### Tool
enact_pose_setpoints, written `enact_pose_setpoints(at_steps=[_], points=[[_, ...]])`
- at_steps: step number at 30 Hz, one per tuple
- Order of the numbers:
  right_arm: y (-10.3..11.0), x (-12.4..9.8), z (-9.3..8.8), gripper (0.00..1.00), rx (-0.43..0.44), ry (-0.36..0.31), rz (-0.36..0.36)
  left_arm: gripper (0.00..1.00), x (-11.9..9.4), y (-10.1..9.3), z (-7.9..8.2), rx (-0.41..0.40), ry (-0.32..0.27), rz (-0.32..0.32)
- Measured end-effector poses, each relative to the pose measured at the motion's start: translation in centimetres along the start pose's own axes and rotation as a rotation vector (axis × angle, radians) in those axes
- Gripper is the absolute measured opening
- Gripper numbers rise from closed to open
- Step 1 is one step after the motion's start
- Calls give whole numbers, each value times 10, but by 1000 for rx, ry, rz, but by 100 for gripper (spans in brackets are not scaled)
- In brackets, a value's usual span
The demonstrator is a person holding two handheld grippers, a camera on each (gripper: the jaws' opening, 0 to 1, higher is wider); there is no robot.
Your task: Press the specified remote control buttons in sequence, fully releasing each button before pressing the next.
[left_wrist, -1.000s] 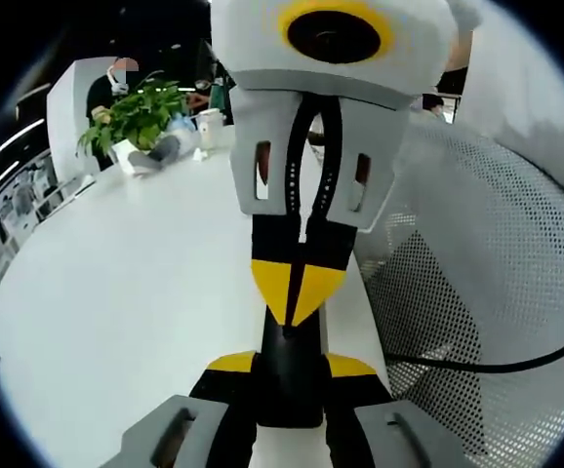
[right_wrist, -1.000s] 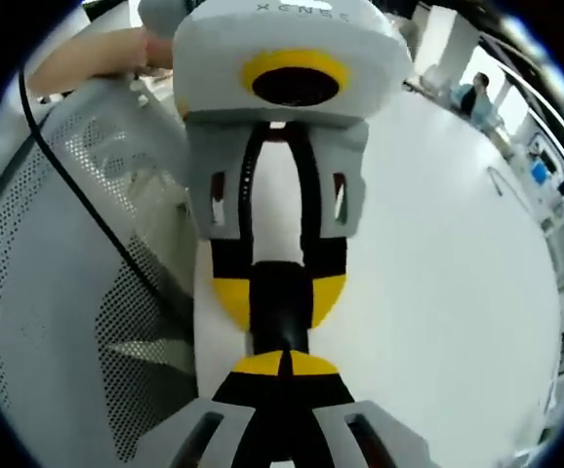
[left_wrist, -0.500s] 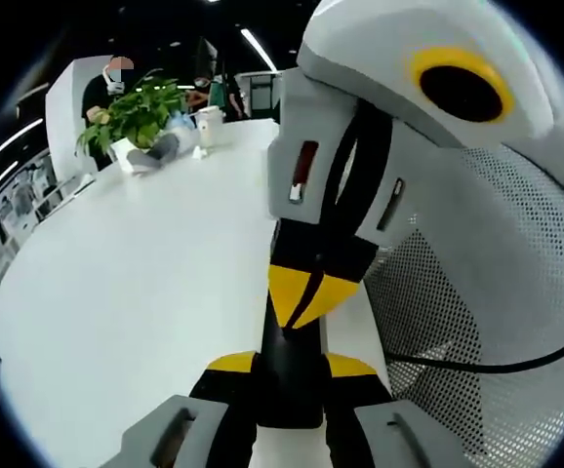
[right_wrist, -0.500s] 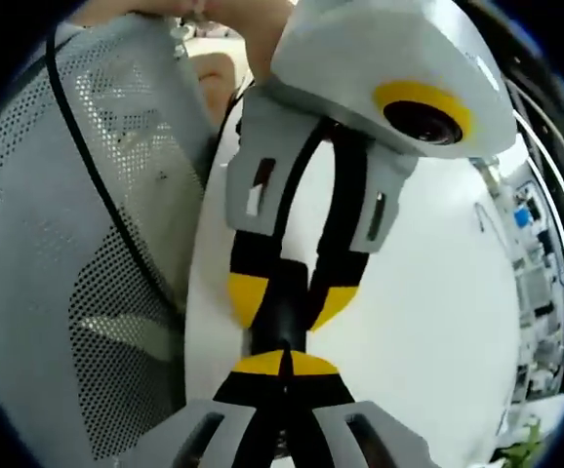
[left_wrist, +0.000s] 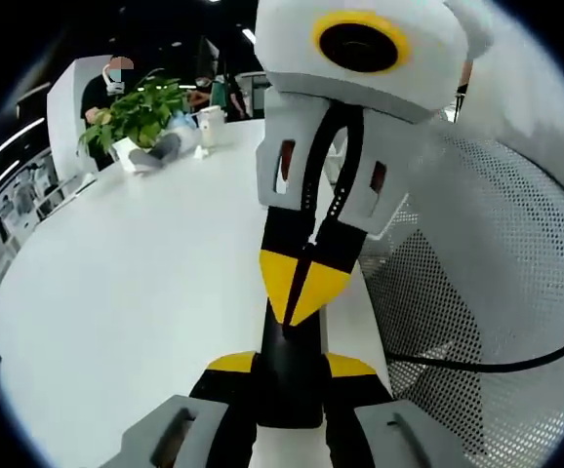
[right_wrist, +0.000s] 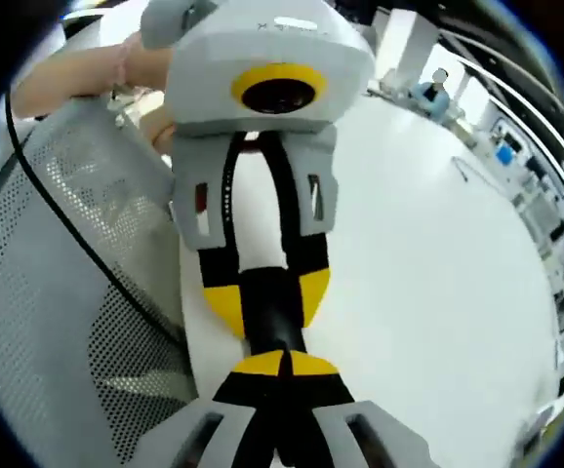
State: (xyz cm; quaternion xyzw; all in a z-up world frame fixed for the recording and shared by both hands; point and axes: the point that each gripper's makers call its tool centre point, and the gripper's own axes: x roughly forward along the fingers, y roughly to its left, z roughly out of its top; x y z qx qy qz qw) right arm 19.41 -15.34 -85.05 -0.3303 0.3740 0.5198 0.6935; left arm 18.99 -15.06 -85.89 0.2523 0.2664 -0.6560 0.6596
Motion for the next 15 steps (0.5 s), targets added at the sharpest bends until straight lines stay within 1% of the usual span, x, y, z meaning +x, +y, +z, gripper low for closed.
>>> enact_pose_setpoints(at_steps=[5,9,15], points=[[6,0,9,0,-37,-19,33,24,0,0,0,0,-1,-1],[7,6,5,0,-62,10,40,24,0,0,0,0,-4,-2],[7,5,6,0,-77,16,48,24,0,0,0,0,-5,-2]])
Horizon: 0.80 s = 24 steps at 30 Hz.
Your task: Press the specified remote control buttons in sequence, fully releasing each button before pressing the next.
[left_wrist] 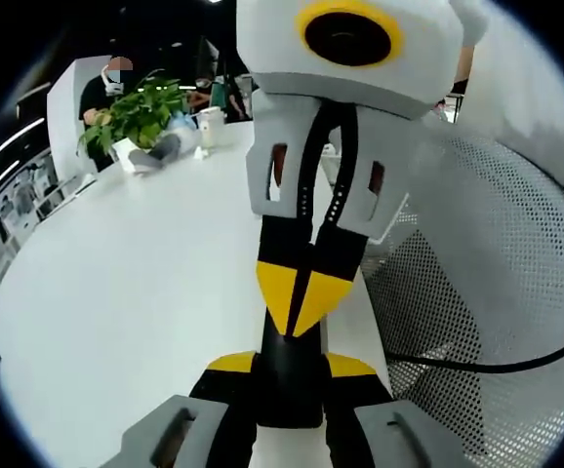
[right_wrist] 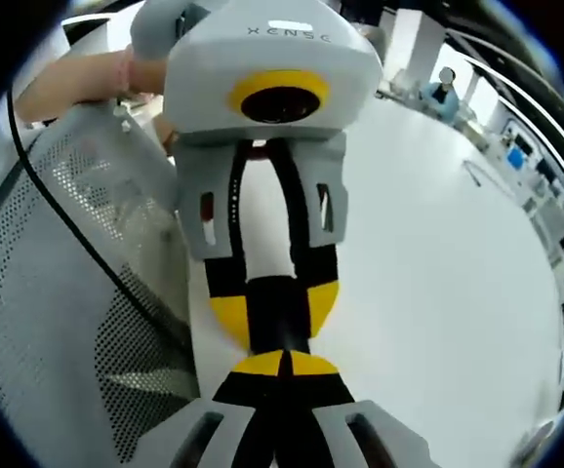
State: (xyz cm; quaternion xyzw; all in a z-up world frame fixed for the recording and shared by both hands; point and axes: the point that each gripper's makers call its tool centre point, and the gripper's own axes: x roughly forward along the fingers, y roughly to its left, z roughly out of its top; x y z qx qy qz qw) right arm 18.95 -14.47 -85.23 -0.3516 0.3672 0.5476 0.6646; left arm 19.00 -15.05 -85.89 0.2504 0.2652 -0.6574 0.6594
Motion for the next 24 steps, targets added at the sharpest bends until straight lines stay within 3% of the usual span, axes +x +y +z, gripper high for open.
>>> enact_pose_setpoints(at_steps=[24], points=[[-2,0,1,0,29,-15,12,24,0,0,0,-1,-4,-1]])
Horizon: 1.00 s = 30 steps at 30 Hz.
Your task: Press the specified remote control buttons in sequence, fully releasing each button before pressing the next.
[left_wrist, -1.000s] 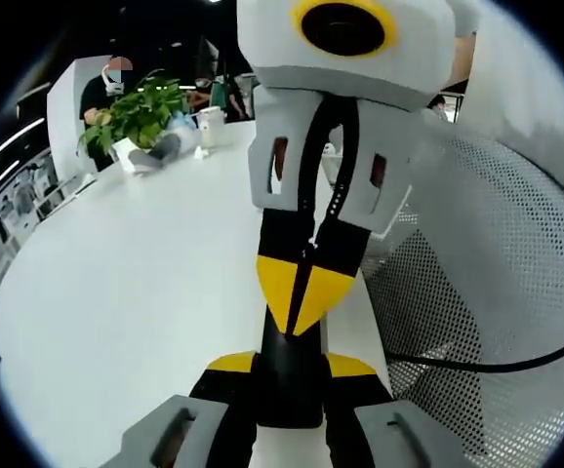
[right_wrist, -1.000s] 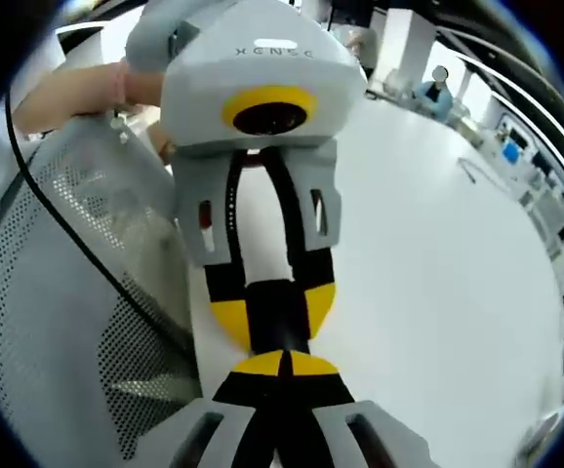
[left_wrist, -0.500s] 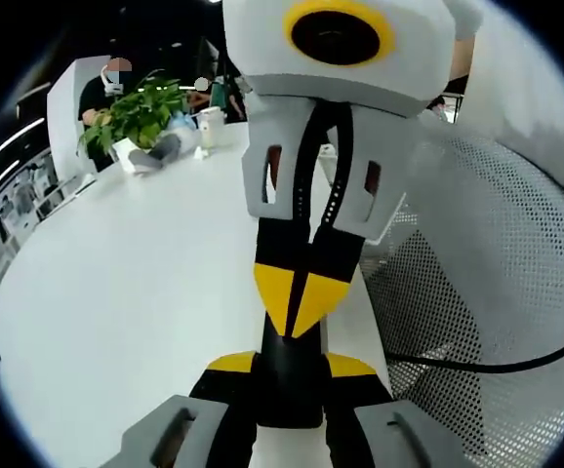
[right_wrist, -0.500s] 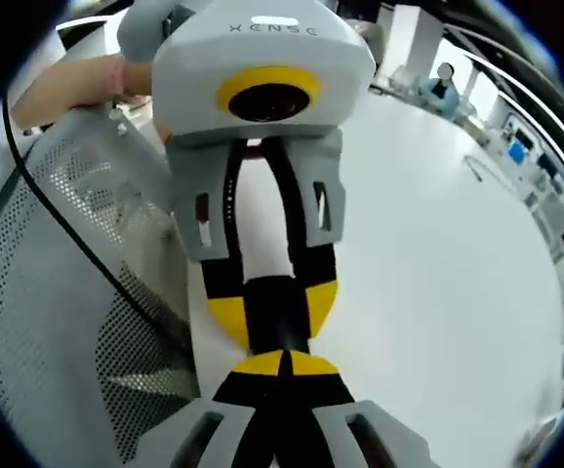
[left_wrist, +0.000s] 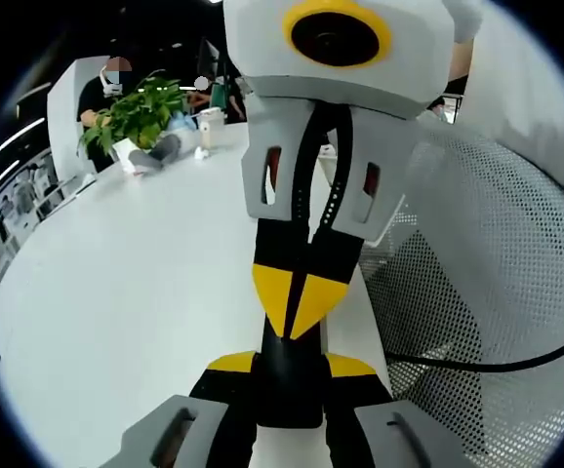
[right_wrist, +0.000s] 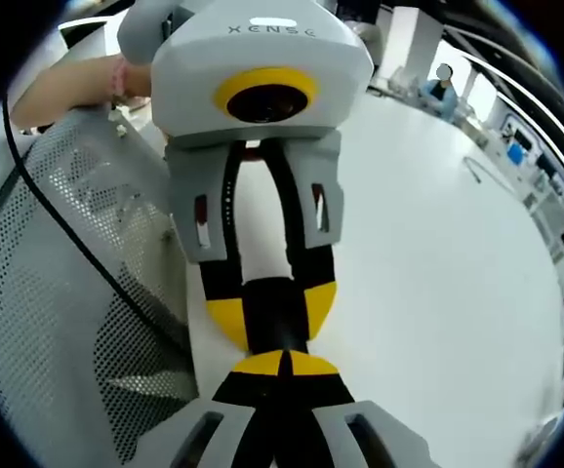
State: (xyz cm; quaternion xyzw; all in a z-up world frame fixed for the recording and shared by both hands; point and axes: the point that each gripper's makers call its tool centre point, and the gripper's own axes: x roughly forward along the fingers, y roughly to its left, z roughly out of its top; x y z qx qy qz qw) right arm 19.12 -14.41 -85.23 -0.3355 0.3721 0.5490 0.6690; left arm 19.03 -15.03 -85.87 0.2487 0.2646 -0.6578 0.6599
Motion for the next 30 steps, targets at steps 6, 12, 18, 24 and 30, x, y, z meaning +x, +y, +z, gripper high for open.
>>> enact_pose_setpoints(at_steps=[6,12,18,24,30], points=[[0,-1,1,0,56,-17,36,24,0,0,0,-1,-2,2],[10,-4,-2,10,33,-19,78,24,0,0,0,-2,-2,1],[3,-10,-21,20,34,2,48,24,0,0,0,-3,-4,1],[0,-14,-30,20,64,-7,37,24,0,0,0,-3,-3,3],[-2,-12,-35,23,89,-20,30,24,1,-2,0,-7,8,12]])
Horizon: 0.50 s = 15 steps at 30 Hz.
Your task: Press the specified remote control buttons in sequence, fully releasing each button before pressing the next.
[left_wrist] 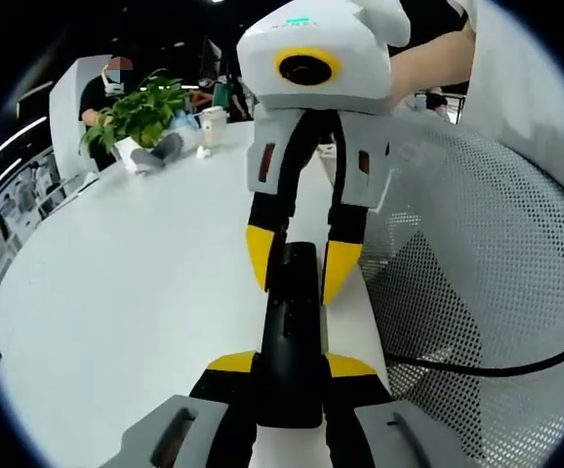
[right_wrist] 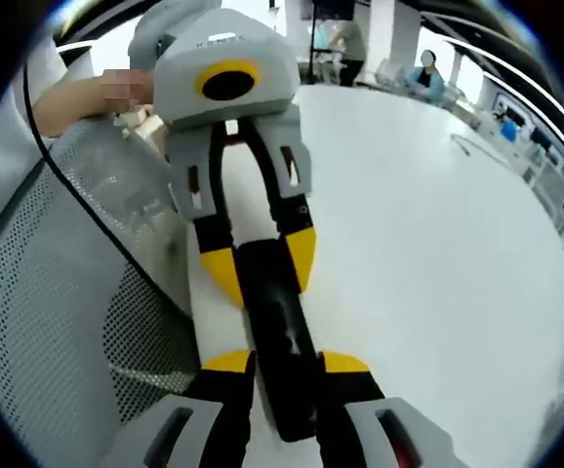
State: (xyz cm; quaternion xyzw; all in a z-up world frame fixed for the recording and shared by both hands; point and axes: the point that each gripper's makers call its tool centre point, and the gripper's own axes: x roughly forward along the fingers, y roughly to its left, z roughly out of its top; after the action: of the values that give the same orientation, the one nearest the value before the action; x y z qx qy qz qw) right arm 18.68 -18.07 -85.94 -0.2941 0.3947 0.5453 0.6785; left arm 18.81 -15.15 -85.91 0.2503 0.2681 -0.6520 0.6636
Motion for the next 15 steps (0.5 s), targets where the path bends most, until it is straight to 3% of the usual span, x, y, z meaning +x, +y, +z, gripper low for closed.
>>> enact_pose_setpoints(at_steps=[9,12,15], points=[[-1,-2,-5,24,51,-72,9,24,1,1,0,-21,-16,18],[-2,-3,-4,24,69,-141,-1,24,2,1,1,-6,10,12],[-2,-3,-13,26,92,-158,-11,24,2,0,1,-9,22,15]])
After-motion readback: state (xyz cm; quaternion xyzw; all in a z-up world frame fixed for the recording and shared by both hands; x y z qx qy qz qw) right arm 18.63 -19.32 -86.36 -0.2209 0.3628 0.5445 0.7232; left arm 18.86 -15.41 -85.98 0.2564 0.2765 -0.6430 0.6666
